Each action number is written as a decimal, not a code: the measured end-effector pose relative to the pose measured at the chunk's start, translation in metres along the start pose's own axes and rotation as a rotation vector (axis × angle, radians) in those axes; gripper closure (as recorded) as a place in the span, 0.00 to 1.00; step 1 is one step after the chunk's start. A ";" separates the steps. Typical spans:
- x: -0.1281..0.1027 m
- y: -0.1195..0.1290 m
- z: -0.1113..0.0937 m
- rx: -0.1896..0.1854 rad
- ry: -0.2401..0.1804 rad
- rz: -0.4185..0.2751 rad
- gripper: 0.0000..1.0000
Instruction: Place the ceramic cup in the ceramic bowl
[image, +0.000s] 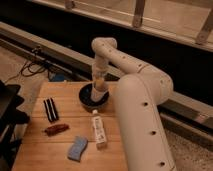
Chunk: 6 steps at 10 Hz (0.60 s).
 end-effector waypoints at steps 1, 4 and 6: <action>-0.001 0.001 0.003 -0.009 0.001 -0.004 0.34; -0.001 0.004 0.005 -0.023 -0.001 -0.008 0.20; -0.003 0.005 0.006 -0.028 0.001 -0.012 0.20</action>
